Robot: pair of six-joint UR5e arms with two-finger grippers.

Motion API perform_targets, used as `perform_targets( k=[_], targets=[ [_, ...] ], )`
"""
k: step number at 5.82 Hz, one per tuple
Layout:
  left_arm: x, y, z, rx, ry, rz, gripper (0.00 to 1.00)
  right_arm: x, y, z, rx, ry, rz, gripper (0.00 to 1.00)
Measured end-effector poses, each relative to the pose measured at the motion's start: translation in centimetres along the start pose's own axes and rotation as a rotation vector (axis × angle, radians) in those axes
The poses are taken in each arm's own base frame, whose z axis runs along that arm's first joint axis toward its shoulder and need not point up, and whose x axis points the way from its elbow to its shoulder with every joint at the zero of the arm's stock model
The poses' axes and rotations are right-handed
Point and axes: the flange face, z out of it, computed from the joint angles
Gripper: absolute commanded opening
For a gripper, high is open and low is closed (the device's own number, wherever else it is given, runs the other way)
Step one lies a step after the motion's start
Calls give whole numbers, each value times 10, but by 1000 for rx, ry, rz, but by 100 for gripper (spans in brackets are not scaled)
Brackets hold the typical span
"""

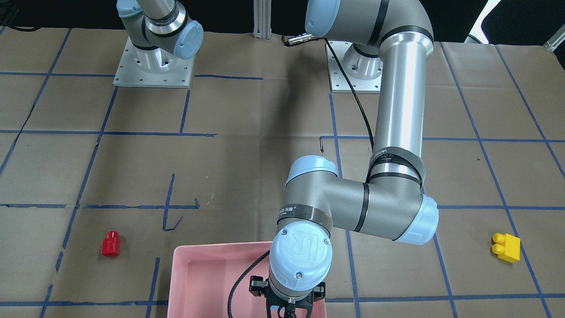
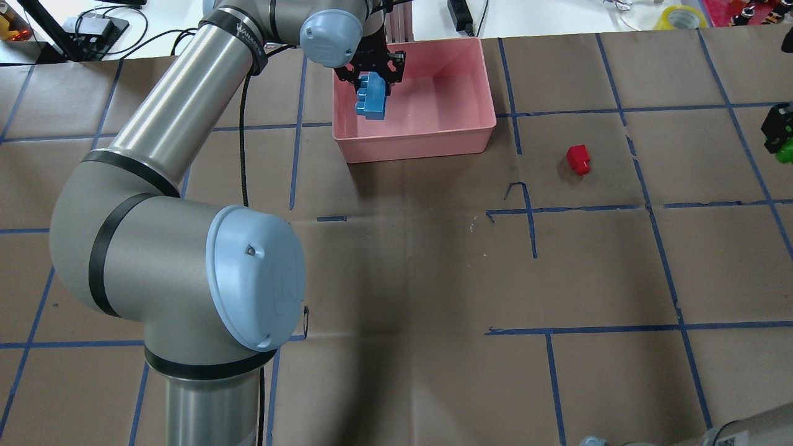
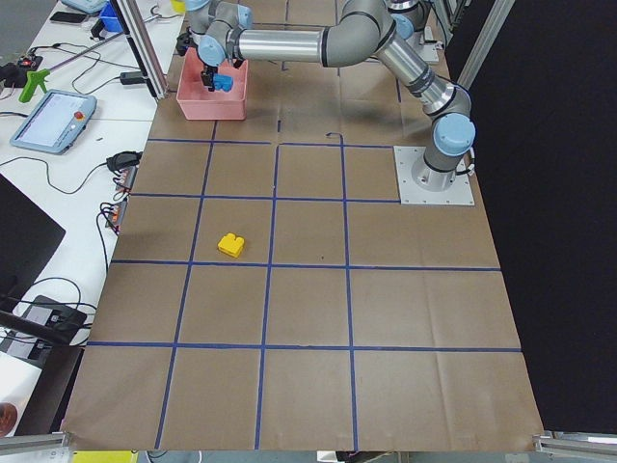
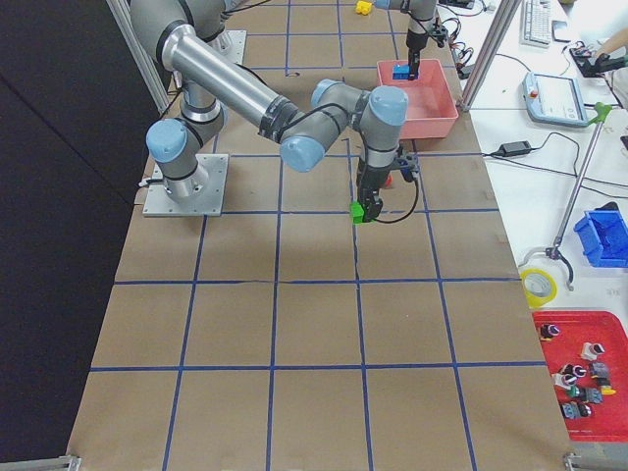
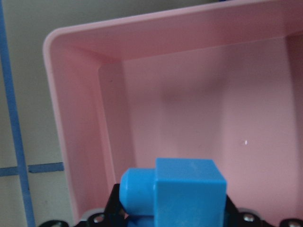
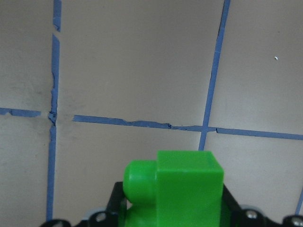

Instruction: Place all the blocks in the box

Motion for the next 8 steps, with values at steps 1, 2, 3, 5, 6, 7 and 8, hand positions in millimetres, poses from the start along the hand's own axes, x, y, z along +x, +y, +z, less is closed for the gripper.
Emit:
perform_targets(
  k=[1, 2, 3, 5, 6, 7, 8],
  targets=[
    [4, 1, -4, 10, 2, -19, 99, -21, -13, -19, 4, -4, 12, 7],
    [3, 0, -17, 37, 5, -34, 99, -41, -22, -30, 20, -17, 7, 7],
    [-7, 1, -47, 74, 8, -44, 99, -69, -34, -40, 51, -42, -23, 6],
    [-96, 12, -134, 95, -16, -118, 99, -131, -62, -73, 145, -116, 1, 6],
    [-160, 24, -166, 90, -43, -134, 99, -170, -83, -85, 188, -189, 38, 6],
    [-230, 38, -183, 77, -74, -124, 99, -215, -113, -94, 213, -256, 51, 7],
    [-313, 54, -186, 50, -95, -93, 99, -269, -155, -95, 224, -290, 22, 7]
  ],
)
